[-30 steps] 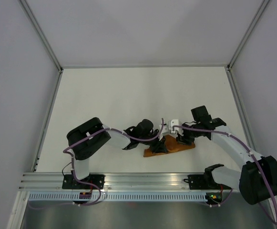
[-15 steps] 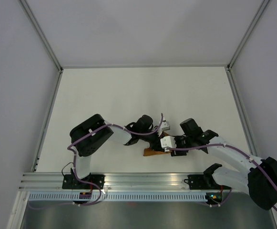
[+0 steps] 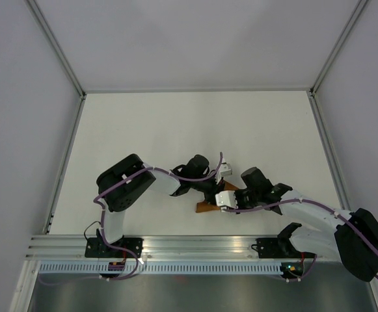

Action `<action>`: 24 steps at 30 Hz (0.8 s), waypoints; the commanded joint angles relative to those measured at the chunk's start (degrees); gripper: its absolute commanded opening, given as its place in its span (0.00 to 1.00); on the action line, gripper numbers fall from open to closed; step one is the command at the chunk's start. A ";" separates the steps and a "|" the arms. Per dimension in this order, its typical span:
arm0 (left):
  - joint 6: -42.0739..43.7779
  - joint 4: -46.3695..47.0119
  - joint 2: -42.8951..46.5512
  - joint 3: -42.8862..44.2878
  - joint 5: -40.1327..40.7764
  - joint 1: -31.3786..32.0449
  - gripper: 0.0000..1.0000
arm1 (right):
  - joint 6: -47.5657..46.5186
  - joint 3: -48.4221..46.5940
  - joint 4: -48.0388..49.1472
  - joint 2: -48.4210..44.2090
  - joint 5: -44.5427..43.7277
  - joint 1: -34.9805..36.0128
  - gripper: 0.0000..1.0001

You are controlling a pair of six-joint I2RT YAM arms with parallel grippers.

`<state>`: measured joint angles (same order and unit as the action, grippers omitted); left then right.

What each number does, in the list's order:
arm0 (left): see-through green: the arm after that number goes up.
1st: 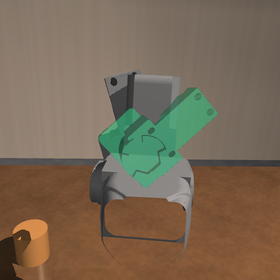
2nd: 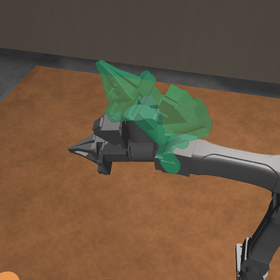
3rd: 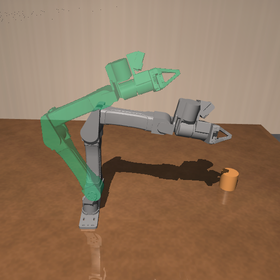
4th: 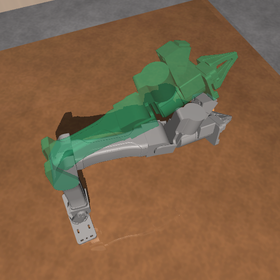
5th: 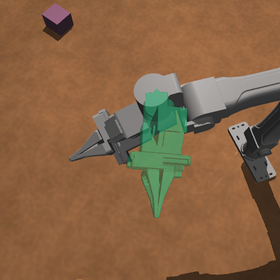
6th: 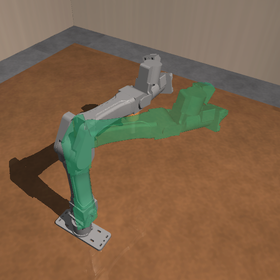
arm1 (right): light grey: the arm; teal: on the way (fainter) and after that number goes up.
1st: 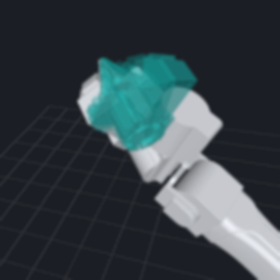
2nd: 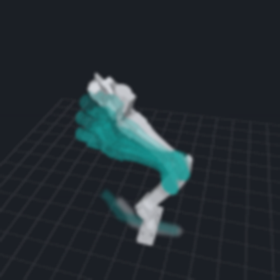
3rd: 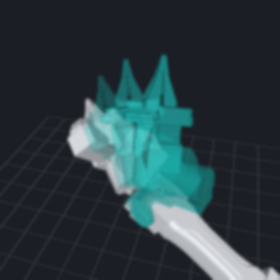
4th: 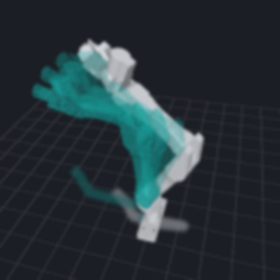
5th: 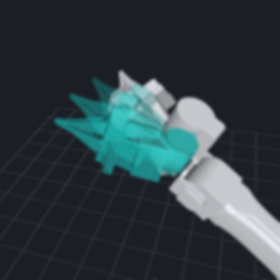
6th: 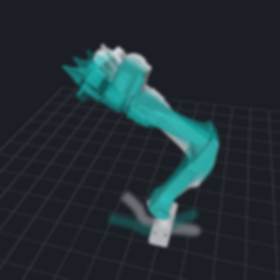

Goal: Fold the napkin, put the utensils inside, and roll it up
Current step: Roll the napkin with the utensil

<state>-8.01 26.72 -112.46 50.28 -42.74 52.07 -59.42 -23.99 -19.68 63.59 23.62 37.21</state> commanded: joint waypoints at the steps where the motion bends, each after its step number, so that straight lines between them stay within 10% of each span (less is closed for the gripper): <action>1: 1.60 -12.92 -4.26 -2.56 5.39 -0.31 0.11 | 1.06 1.49 1.05 0.92 -2.43 0.49 0.25; 10: -1.74 -12.57 3.03 -2.65 9.42 -1.97 0.35 | -0.17 -1.94 -3.60 5.40 -2.35 0.49 0.00; 24: -11.05 -3.71 24.62 -12.12 30.06 -6.98 0.43 | -2.63 -11.16 -13.96 19.63 2.13 -0.03 0.00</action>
<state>-14.31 18.70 -94.83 41.71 -21.80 46.33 -60.77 -35.14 -23.94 78.15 25.04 37.43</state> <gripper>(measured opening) 0.427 0.253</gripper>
